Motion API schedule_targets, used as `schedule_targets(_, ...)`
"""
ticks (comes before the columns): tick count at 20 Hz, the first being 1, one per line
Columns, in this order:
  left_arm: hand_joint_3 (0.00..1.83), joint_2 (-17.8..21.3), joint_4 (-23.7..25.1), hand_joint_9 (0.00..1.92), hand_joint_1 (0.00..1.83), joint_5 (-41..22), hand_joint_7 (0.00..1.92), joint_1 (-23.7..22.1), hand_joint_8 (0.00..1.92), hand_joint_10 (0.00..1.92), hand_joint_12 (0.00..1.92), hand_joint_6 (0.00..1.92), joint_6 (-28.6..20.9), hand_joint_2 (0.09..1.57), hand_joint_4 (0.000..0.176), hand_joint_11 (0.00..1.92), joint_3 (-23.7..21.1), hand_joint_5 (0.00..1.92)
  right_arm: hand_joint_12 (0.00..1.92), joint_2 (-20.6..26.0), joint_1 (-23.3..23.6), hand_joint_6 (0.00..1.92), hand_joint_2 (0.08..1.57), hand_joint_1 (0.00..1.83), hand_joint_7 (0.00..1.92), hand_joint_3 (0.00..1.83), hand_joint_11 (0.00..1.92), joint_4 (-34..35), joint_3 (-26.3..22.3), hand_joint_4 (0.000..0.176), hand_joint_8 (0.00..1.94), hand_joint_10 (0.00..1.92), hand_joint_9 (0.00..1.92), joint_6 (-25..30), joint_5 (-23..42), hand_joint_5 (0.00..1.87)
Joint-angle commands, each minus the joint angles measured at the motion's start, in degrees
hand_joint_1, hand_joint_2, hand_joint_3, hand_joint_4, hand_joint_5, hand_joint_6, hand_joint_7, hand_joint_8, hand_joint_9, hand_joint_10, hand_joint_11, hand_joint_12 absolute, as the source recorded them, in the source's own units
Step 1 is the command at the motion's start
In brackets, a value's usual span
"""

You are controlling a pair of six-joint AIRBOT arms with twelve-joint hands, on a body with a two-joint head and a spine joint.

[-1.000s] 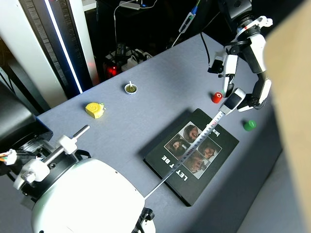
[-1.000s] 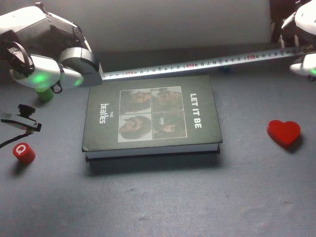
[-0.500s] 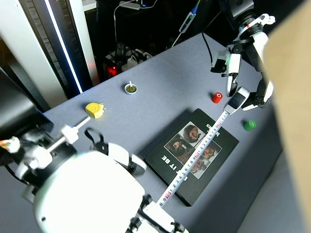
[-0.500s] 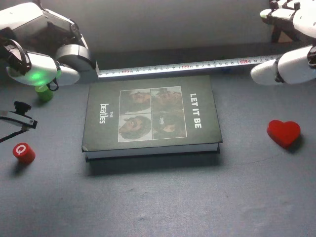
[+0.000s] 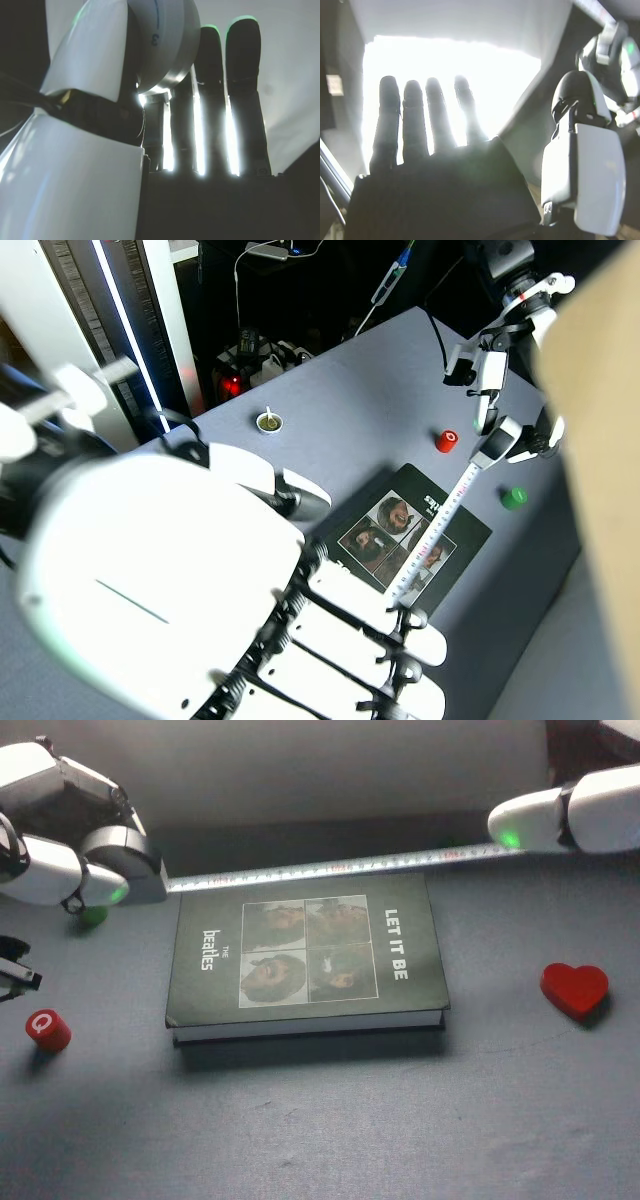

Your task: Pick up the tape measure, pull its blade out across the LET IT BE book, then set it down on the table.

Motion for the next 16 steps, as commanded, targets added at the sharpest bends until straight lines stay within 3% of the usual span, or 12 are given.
schedule_targets(1, 0.0, 0.3, -0.1, 0.8, 1.36, -4.7, 0.86, -0.1, 1.23, 1.42, 1.35, 1.06, -1.8, 1.17, 0.0, 0.72, 0.6, 0.82, 0.48, 0.7, 1.4, 0.0, 0.97, 0.06, 0.0, 0.0, 0.0, -2.4, -0.7, 0.07, 0.0, 0.0, 0.04, 0.9, -3.6, 0.05)
schedule_targets(2, 0.0, 0.2, 0.3, 0.8, 1.36, -4.7, 0.87, 0.4, 1.23, 1.42, 1.35, 1.06, -3.5, 1.17, 0.0, 0.72, 1.2, 0.82, 0.49, 1.6, 1.5, 0.0, 0.97, 0.07, 0.0, 0.0, 0.0, -4.0, -1.6, 0.07, 0.0, 0.0, 0.04, 2.9, -5.4, 0.05)
schedule_targets(3, 0.0, 0.2, 0.3, 0.79, 1.36, -4.2, 0.87, 1.0, 1.23, 1.42, 1.35, 1.06, -3.7, 1.17, 0.0, 0.73, 1.8, 0.82, 0.48, 2.5, 1.3, 0.0, 0.97, 0.07, 0.0, 0.0, 0.0, -10.1, -2.9, 0.07, 0.0, 0.0, 0.04, 9.0, -5.4, 0.05)
schedule_targets(4, 0.0, 0.2, 1.3, 0.79, 1.36, -3.9, 0.86, 1.5, 1.24, 1.42, 1.35, 1.08, -4.1, 1.18, 0.0, 0.72, 2.3, 0.81, 0.48, 3.0, 0.9, 0.0, 0.98, 0.08, 0.0, 0.0, 0.0, -13.9, -4.1, 0.07, 0.0, 0.0, 0.04, 11.6, -3.7, 0.05)
schedule_targets(7, 0.0, -0.5, 6.0, 0.78, 1.36, -3.0, 0.85, 3.5, 1.24, 1.43, 1.35, 1.08, -7.7, 1.18, 0.0, 0.72, 4.7, 0.82, 0.47, 3.4, -0.1, 0.0, 0.97, 0.12, 0.01, 0.0, 0.0, -16.2, -5.7, 0.067, 0.0, 0.0, 0.05, 15.0, -1.4, 0.06)
schedule_targets(13, 0.0, -2.8, 6.3, 0.79, 1.36, -1.9, 0.84, 3.7, 1.25, 1.43, 1.36, 1.06, -7.7, 1.18, 0.0, 0.74, 7.2, 0.82, 0.49, 3.2, -0.3, 0.0, 0.98, 0.15, 0.02, 0.01, 0.0, -16.3, -6.3, 0.062, 0.0, 0.0, 0.05, 19.9, -1.1, 0.06)
schedule_targets(16, 0.0, -3.0, 6.1, 0.79, 1.36, -1.7, 0.84, 4.0, 1.25, 1.44, 1.36, 1.05, -7.7, 1.18, 0.0, 0.74, 7.8, 0.83, 0.43, 3.3, -1.2, 0.0, 0.99, 0.16, 0.01, 0.0, 0.0, -21.6, -6.7, 0.059, 0.0, 0.0, 0.04, 25.5, 0.0, 0.05)
